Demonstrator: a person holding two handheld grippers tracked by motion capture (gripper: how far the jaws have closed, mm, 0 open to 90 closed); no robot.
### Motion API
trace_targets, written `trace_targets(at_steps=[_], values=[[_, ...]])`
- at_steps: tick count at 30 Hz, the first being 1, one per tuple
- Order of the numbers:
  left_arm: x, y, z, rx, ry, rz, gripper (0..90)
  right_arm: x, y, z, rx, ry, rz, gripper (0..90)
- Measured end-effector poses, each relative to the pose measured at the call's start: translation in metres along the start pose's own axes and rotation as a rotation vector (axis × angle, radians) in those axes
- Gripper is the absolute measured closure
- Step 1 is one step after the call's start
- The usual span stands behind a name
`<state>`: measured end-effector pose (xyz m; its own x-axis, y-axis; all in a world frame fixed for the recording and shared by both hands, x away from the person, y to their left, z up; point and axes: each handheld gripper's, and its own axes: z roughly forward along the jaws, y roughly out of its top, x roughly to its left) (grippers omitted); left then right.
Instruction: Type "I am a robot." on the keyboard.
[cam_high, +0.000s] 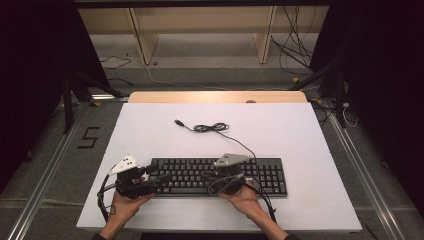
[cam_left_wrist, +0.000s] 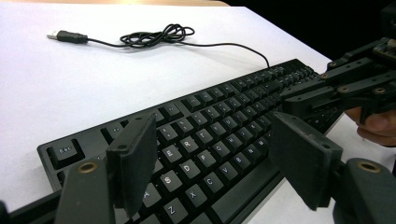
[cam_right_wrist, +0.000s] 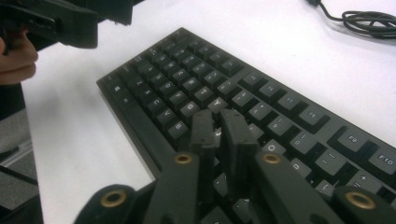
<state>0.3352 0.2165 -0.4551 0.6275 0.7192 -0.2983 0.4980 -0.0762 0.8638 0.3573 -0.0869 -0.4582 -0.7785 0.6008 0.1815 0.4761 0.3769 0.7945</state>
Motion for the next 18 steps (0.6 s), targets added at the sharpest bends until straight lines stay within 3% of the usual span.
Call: trace_targets(at_steps=[6, 18], values=[[-0.001, 0.000, 0.000, -0.005, -0.003, 0.003, 30.6, 0.002, -0.001, 0.008, 0.031, -0.013, -0.016, 89.9], [0.000, 0.000, -0.001, -0.008, 0.001, 0.010, 30.6, 0.006, -0.005, 0.023, 0.089, -0.032, -0.030, 90.0]])
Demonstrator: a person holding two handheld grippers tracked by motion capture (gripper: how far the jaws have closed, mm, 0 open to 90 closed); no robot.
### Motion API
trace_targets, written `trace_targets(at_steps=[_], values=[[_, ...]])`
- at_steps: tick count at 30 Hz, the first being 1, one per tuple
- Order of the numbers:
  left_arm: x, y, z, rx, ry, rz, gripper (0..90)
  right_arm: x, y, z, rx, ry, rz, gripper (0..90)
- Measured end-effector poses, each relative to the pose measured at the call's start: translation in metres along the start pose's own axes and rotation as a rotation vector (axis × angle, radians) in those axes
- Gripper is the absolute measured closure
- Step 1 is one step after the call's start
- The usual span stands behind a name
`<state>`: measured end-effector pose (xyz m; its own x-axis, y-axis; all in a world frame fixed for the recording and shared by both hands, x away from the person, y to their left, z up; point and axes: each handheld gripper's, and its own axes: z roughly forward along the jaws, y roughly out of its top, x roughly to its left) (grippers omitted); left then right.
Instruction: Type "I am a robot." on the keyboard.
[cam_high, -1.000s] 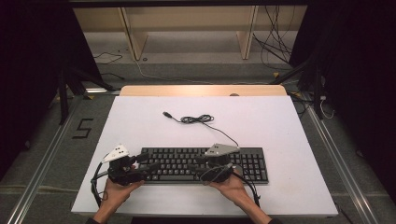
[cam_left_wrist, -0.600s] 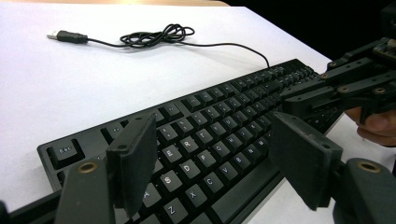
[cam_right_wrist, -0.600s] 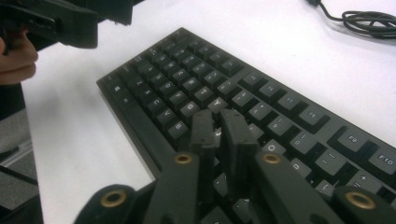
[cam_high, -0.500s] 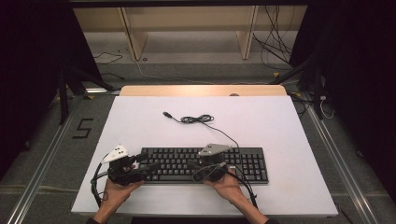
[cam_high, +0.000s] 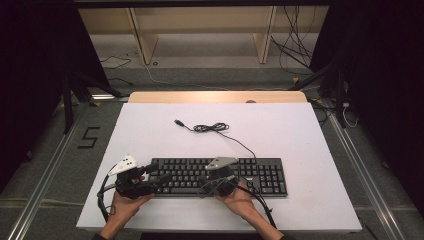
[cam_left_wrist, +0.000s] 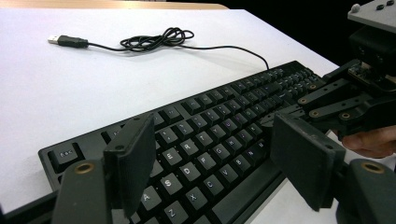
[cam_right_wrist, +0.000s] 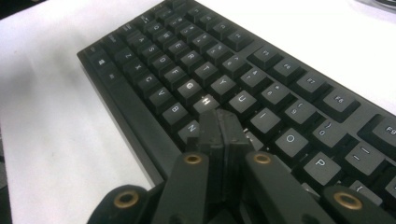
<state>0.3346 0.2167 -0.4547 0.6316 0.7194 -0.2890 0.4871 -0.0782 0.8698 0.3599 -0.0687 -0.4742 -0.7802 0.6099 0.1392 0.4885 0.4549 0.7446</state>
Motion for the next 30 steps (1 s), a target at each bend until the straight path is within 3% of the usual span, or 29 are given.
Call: trace_targets(at_steps=[13, 19, 23, 26, 30], values=[[0.000, 0.000, 0.000, 0.000, 0.001, 0.003, 30.8, 0.003, -0.004, 0.010, 0.030, -0.020, -0.024, 90.0], [0.001, 0.000, 0.000, 0.000, 0.004, 0.004, 30.8, 0.002, -0.003, 0.009, 0.030, -0.019, -0.006, 90.0], [0.002, -0.001, 0.001, 0.001, 0.006, 0.004, 30.6, -0.001, -0.001, 0.004, 0.007, 0.007, 0.012, 80.8], [0.003, 0.000, 0.000, -0.006, 0.003, 0.002, 30.5, -0.004, 0.001, -0.004, -0.042, 0.040, 0.025, 72.0], [0.002, 0.000, 0.000, -0.007, 0.005, 0.005, 30.3, -0.003, 0.003, -0.013, -0.090, 0.062, 0.022, 52.6]])
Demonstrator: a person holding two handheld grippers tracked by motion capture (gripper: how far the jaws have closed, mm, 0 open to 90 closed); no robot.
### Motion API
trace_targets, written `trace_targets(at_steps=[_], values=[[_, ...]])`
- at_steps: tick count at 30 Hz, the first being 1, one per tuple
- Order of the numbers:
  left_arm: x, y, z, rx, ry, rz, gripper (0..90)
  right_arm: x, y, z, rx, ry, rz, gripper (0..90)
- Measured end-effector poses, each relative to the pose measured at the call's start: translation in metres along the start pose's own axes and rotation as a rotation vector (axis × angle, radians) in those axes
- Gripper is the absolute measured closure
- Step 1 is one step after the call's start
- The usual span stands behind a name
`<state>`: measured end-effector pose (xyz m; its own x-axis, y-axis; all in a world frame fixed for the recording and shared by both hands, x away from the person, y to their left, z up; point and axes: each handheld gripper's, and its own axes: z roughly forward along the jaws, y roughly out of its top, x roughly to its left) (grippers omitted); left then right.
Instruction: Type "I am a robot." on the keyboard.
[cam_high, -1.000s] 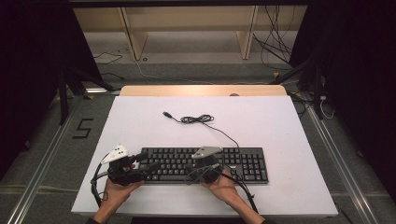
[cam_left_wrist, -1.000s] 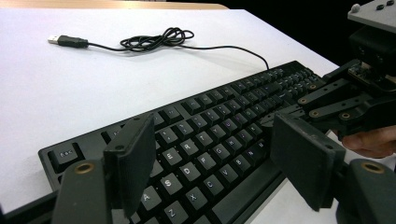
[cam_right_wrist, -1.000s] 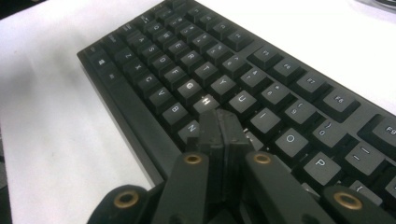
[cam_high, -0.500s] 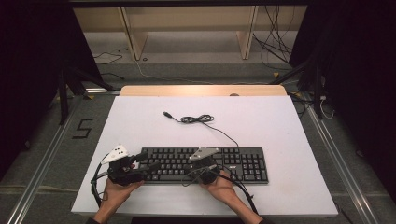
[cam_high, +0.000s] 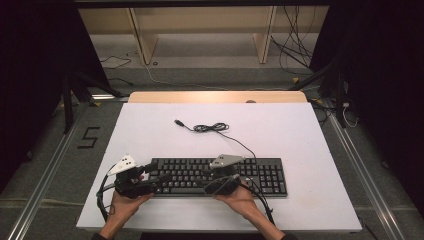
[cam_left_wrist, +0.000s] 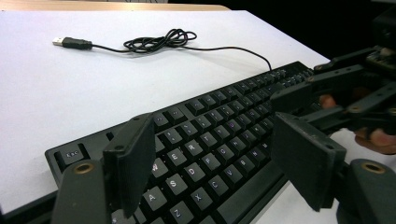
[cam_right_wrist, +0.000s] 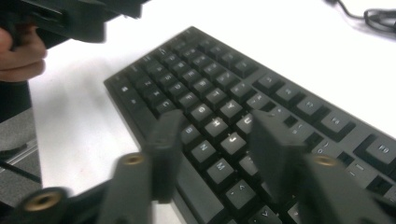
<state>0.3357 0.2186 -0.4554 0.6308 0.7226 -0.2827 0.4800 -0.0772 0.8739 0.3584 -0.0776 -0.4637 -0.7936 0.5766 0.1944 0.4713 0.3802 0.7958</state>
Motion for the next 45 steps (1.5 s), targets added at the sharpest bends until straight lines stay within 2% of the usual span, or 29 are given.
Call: trace_targets(at_steps=[2, 4, 7, 13, 18, 20, 25, 37, 45], values=[[0.000, 0.000, 0.000, 0.003, 0.000, 0.004, 30.3, 0.002, 0.001, -0.004, -0.016, -0.001, -0.016, 46.4], [0.000, 0.000, 0.000, -0.001, 0.001, 0.001, 30.3, 0.003, 0.001, -0.008, -0.030, 0.010, -0.013, 40.0], [0.001, 0.000, 0.000, -0.007, 0.004, -0.002, 30.2, 0.003, 0.003, -0.011, -0.035, 0.002, -0.012, 31.4], [0.001, 0.000, -0.001, -0.006, 0.006, 0.000, 30.2, 0.002, 0.004, -0.014, -0.056, 0.009, 0.004, 25.8], [0.001, 0.000, -0.001, -0.006, 0.008, 0.001, 30.2, 0.006, 0.004, -0.013, -0.059, 0.021, 0.001, 26.0], [0.001, 0.000, -0.001, -0.008, 0.010, 0.001, 30.2, 0.007, 0.004, -0.013, -0.057, 0.022, -0.004, 28.7], [0.001, 0.000, -0.001, -0.011, 0.013, -0.002, 30.2, 0.012, 0.002, -0.011, -0.051, 0.037, -0.016, 44.5], [0.002, 0.000, -0.001, -0.010, 0.013, -0.001, 29.9, 0.018, -0.004, -0.002, 0.012, 0.024, -0.038, 78.1], [0.002, 0.000, -0.001, -0.009, 0.015, 0.001, 29.4, 0.018, -0.008, 0.005, 0.060, 0.014, -0.054, 89.9]])
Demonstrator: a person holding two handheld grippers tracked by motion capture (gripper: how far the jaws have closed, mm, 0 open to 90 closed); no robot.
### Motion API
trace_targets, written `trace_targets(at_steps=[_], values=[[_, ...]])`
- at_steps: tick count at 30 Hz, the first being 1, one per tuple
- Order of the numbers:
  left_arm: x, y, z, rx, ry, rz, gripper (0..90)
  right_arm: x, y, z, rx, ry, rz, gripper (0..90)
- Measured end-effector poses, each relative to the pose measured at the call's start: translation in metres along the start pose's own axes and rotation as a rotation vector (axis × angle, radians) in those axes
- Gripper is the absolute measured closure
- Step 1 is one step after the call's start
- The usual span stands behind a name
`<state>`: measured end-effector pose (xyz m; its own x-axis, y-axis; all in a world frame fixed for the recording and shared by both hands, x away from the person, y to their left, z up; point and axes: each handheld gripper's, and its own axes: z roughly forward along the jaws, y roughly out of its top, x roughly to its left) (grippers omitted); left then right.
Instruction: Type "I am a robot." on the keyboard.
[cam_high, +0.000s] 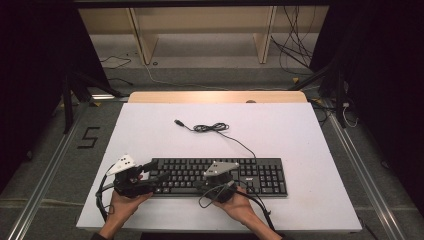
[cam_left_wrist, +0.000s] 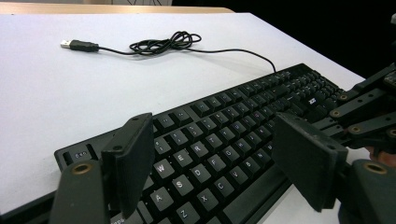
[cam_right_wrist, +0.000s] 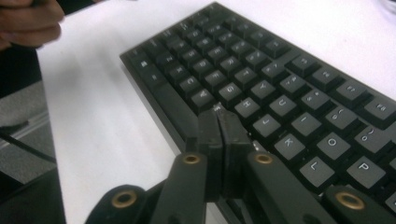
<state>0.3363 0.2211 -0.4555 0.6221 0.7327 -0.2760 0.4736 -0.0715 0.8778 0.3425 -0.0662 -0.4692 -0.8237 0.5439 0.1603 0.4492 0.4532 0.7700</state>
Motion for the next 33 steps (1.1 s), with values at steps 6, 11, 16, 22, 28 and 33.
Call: trace_targets(at_steps=[6, 11, 16, 22, 28, 33], values=[[0.000, 0.000, 0.000, 0.000, 0.003, -0.005, 29.4, -0.001, -0.002, 0.005, 0.028, -0.015, -0.002, 90.0], [0.001, 0.000, 0.000, 0.001, 0.005, -0.004, 29.2, -0.002, -0.006, 0.011, 0.060, -0.031, 0.003, 90.0], [0.001, 0.000, 0.000, 0.003, 0.006, -0.006, 29.2, -0.001, -0.008, 0.014, 0.064, -0.047, -0.016, 90.0], [0.001, 0.000, 0.000, 0.008, 0.010, -0.003, 29.2, -0.001, -0.008, 0.013, 0.061, -0.043, -0.004, 90.0], [0.003, -0.001, 0.001, 0.015, 0.017, -0.011, 29.3, -0.004, -0.004, 0.000, -0.007, -0.021, 0.022, 76.3], [0.003, -0.001, 0.001, 0.024, 0.022, -0.010, 29.5, -0.010, -0.002, -0.014, -0.053, -0.026, 0.053, 60.3]])
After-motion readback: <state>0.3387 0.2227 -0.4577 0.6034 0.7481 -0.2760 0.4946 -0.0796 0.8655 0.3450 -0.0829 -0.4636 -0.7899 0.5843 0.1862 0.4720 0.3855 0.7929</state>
